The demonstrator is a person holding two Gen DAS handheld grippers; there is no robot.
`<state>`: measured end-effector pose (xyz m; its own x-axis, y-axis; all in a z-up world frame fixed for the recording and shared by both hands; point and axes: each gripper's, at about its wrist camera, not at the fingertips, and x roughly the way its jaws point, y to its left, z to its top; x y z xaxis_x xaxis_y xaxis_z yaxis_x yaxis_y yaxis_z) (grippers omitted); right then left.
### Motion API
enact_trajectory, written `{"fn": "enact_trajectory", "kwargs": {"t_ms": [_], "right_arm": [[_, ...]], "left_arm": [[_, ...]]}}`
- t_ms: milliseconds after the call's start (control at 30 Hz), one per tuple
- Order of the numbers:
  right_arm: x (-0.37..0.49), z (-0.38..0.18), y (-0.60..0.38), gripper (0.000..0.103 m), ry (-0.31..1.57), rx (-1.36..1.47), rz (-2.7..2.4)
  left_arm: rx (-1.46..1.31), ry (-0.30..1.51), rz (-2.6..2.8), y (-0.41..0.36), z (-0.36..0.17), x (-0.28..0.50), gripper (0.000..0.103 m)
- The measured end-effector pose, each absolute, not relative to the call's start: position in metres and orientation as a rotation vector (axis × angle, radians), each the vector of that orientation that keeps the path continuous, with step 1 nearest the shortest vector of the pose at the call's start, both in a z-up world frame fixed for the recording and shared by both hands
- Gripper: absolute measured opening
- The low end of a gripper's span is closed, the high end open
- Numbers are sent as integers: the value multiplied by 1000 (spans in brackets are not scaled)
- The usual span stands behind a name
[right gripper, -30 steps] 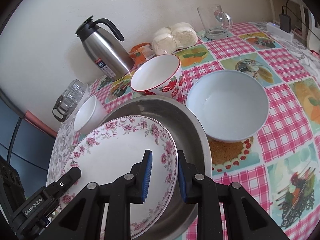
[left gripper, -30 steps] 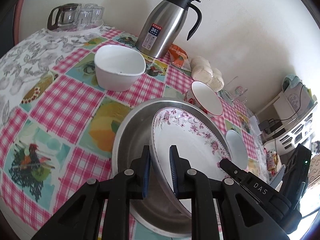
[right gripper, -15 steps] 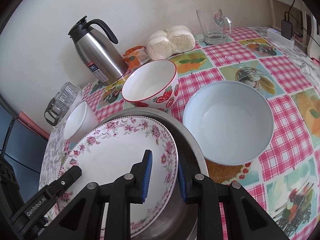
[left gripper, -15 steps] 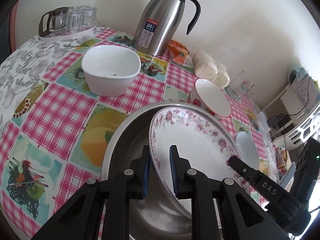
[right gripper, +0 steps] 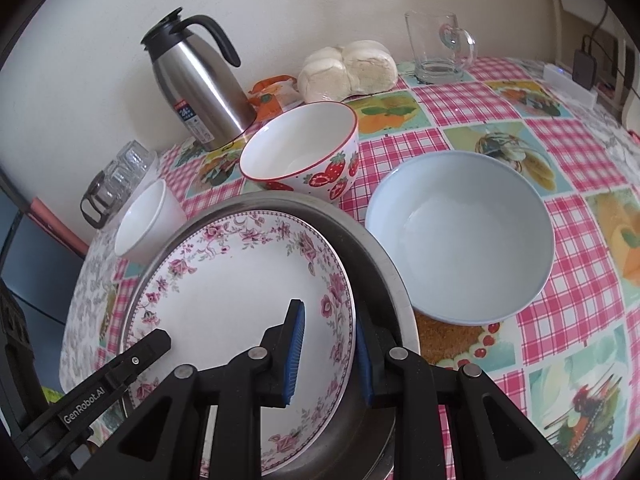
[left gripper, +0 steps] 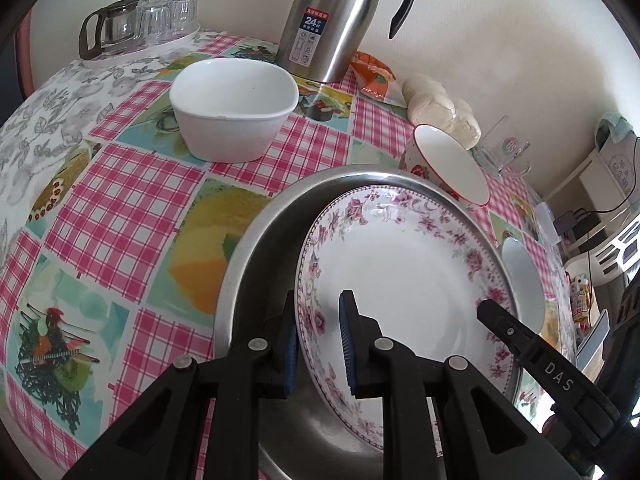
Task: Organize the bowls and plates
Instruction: 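Lower the pink-floral plate into the steel plate with both grippers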
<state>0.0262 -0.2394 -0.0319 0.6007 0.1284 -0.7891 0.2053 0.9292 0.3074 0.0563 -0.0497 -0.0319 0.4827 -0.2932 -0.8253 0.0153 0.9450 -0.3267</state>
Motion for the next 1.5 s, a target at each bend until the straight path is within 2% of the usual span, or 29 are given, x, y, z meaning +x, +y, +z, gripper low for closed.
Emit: {"fn": "enact_trajectory", "kwargs": {"t_ms": [900,1500], "right_arm": [[13,-33,-239,28,982,425,24],[2,-22,-234,28,1001,353,17]], "left_arm": [[-357,1072,-174,-30,-26,52,17],[-335,1111,-179,-31,-21,44,18]]}}
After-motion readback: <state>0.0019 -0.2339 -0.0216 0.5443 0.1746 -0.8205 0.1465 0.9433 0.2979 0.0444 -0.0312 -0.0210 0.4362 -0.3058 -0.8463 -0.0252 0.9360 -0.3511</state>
